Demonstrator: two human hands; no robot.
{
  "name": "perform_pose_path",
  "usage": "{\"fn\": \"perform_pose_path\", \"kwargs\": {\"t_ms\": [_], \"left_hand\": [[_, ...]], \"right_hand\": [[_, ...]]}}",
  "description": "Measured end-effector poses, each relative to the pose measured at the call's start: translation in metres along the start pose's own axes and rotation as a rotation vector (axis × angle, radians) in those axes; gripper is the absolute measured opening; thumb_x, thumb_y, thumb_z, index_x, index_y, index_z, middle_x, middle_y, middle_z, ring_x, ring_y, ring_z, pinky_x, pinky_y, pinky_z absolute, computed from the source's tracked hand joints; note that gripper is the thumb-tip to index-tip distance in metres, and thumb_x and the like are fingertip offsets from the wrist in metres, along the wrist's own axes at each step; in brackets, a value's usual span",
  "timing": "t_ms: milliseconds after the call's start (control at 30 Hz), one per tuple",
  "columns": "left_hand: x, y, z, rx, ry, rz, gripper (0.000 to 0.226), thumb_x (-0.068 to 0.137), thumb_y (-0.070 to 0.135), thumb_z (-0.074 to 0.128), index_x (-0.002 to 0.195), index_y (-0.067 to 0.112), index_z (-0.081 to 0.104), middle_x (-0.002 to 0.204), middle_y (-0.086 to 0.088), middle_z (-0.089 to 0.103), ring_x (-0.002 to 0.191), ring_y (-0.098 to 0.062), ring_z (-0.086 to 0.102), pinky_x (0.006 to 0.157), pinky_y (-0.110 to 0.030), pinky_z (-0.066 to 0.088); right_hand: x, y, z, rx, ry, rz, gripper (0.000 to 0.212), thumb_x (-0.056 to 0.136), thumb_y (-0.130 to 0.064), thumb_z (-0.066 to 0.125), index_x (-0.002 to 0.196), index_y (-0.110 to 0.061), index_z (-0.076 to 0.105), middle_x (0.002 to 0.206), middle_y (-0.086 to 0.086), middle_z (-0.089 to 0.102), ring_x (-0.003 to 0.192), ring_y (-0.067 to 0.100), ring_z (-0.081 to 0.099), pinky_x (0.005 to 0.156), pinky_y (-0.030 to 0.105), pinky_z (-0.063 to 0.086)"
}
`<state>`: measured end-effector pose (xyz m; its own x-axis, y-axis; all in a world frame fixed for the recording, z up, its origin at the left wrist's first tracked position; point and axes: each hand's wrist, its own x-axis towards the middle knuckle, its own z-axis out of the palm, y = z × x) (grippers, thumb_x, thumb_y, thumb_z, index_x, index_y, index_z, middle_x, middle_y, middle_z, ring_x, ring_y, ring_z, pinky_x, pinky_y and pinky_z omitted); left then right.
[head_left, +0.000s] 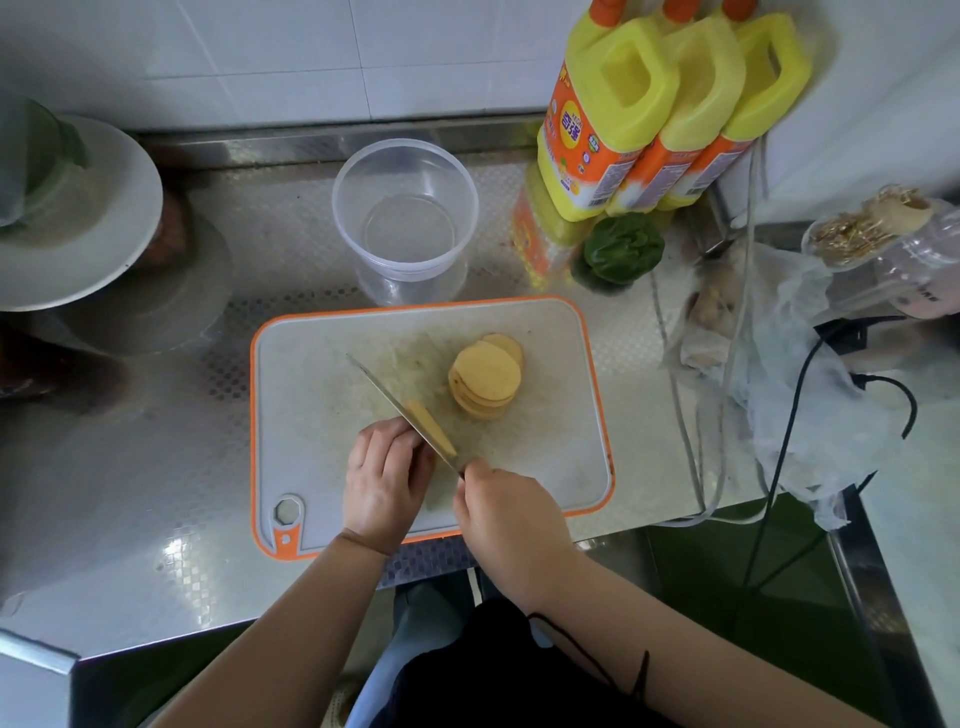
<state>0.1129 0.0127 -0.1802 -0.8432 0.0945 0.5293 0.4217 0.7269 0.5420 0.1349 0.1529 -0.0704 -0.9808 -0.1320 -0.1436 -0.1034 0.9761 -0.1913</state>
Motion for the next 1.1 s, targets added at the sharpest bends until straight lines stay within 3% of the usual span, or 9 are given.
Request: {"fn": "perform_pose_path", "kwargs": {"t_ms": [100, 333, 467, 700, 767, 833, 900, 967, 1100], "left_hand": [[-0.001, 0.0, 0.0, 0.004, 0.009, -0.009, 0.014, 0.091, 0.008, 0.06, 0.104, 0.009, 0.055, 0.107, -0.007, 0.057, 0.095, -0.027, 0.056, 0.09, -0.03, 0.043], [0.0, 0.001, 0.002, 0.007, 0.01, -0.012, 0.011, 0.094, 0.011, 0.056, 0.104, 0.01, 0.053, 0.109, -0.004, 0.053, 0.095, -0.028, 0.054, 0.089, -0.031, 0.041], [0.001, 0.002, 0.003, -0.002, 0.026, -0.024, 0.01, 0.103, 0.018, 0.046, 0.104, 0.01, 0.052, 0.109, -0.005, 0.052, 0.096, -0.027, 0.053, 0.09, -0.03, 0.04], [0.0, 0.001, 0.003, -0.017, 0.004, -0.047, 0.013, 0.104, 0.021, 0.044, 0.105, 0.011, 0.053, 0.111, -0.004, 0.053, 0.096, -0.027, 0.054, 0.089, -0.032, 0.041], [0.0, 0.002, 0.004, -0.008, 0.0, -0.055, 0.011, 0.103, 0.019, 0.046, 0.106, 0.011, 0.053, 0.112, -0.004, 0.053, 0.096, -0.027, 0.053, 0.088, -0.032, 0.042], [-0.001, 0.002, 0.005, -0.006, 0.0, -0.059, 0.009, 0.101, 0.018, 0.048, 0.106, 0.011, 0.053, 0.112, -0.004, 0.053, 0.096, -0.028, 0.053, 0.088, -0.032, 0.042], [0.0, 0.002, 0.004, -0.004, -0.002, -0.055, 0.008, 0.1, 0.016, 0.049, 0.105, 0.011, 0.053, 0.112, -0.005, 0.052, 0.096, -0.027, 0.053, 0.088, -0.031, 0.041], [0.001, 0.002, 0.004, -0.001, 0.002, -0.057, 0.011, 0.103, 0.019, 0.045, 0.105, 0.011, 0.052, 0.111, -0.005, 0.052, 0.095, -0.027, 0.052, 0.088, -0.031, 0.041], [0.002, 0.004, 0.003, 0.002, 0.003, -0.057, 0.014, 0.104, 0.02, 0.042, 0.104, 0.011, 0.052, 0.11, -0.005, 0.052, 0.094, -0.027, 0.052, 0.086, -0.032, 0.042]], "right_hand": [[0.002, -0.003, -0.002, -0.013, -0.02, 0.012, 0.041, 0.05, -0.023, 0.09, 0.051, -0.018, 0.049, 0.035, -0.006, 0.039, 0.026, 0.009, 0.04, 0.037, 0.018, 0.006], [0.006, -0.011, -0.001, -0.021, -0.08, 0.048, 0.047, 0.028, -0.022, 0.095, 0.047, -0.018, 0.052, 0.034, -0.007, 0.04, 0.025, 0.007, 0.041, 0.031, 0.011, 0.022], [0.01, -0.012, 0.0, -0.013, -0.115, 0.048, 0.045, 0.028, -0.023, 0.095, 0.05, -0.015, 0.057, 0.034, -0.006, 0.043, 0.025, 0.008, 0.044, 0.031, 0.01, 0.027], [0.016, -0.012, 0.008, 0.027, -0.232, 0.099, 0.041, 0.04, -0.014, 0.093, 0.052, -0.015, 0.054, 0.037, -0.005, 0.046, 0.029, 0.012, 0.049, 0.037, 0.015, 0.018], [0.019, -0.013, 0.005, 0.057, -0.231, 0.105, 0.044, 0.033, -0.013, 0.093, 0.05, -0.014, 0.053, 0.036, -0.003, 0.045, 0.028, 0.013, 0.047, 0.037, 0.014, 0.018], [0.023, -0.011, 0.0, 0.052, -0.249, 0.072, 0.03, 0.057, -0.014, 0.087, 0.068, -0.008, 0.06, 0.053, 0.005, 0.059, 0.046, 0.019, 0.061, 0.042, 0.019, 0.03], [0.026, -0.01, -0.004, 0.048, -0.342, 0.048, 0.011, 0.092, -0.011, 0.056, 0.101, -0.005, 0.056, 0.089, 0.01, 0.066, 0.084, 0.026, 0.066, 0.06, 0.027, 0.038], [0.025, -0.009, -0.003, 0.073, -0.404, 0.072, 0.016, 0.098, -0.009, 0.042, 0.11, -0.005, 0.051, 0.101, 0.01, 0.064, 0.095, 0.027, 0.063, 0.066, 0.029, 0.039], [0.027, -0.01, 0.0, 0.051, -0.435, 0.096, 0.019, 0.098, -0.008, 0.042, 0.116, -0.003, 0.048, 0.107, 0.011, 0.063, 0.101, 0.028, 0.062, 0.077, 0.033, 0.048]]}}
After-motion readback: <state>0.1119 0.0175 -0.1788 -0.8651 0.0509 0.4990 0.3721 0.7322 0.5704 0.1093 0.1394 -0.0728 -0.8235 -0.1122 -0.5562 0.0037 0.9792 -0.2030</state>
